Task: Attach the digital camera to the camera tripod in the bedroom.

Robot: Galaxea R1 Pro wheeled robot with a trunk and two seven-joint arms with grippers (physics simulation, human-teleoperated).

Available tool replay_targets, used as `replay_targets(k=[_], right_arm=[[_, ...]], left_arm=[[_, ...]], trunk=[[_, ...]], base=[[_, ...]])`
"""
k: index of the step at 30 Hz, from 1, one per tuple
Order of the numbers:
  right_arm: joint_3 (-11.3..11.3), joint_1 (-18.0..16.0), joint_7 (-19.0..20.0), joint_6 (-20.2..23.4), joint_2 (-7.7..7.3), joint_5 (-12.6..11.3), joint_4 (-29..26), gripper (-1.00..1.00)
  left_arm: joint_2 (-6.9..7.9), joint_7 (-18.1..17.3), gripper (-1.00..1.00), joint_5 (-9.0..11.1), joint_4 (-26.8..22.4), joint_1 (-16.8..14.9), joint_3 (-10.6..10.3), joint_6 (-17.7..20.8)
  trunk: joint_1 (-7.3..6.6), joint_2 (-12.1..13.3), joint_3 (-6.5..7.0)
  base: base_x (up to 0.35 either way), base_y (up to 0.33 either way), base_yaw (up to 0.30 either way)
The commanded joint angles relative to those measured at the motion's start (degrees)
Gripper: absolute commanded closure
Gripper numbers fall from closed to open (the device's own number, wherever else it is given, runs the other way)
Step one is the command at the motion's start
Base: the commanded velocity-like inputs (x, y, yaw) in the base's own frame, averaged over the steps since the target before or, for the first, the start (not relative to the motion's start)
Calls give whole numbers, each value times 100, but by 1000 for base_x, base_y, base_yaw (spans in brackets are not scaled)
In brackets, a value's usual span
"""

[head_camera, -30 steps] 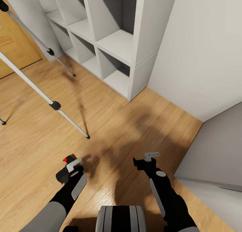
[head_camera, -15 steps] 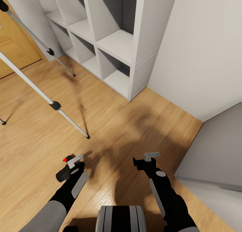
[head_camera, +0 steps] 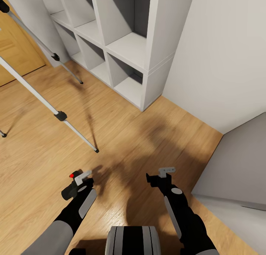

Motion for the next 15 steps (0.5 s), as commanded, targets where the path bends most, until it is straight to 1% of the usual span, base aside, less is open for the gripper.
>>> replay_targets(k=[1, 10, 15], right_arm=[[4, -1, -5, 34, -1, 19, -8, -100], [0, -1, -7, 38, -7, -4, -8, -100], [-4, -1, -5, 39, -9, -9, -8, -100]], left_arm=[[4, 52, -100, 8, 6, -1, -21, 35], [9, 109, -100, 32, 57, -1, -21, 33], [8, 241, -100, 37, 200, -1, -21, 13]], trunk=[[-1, -1, -3], [-1, -1, -3], [-1, -1, -3]], base=[[0, 0, 0], [0, 0, 0], [0, 0, 0]])
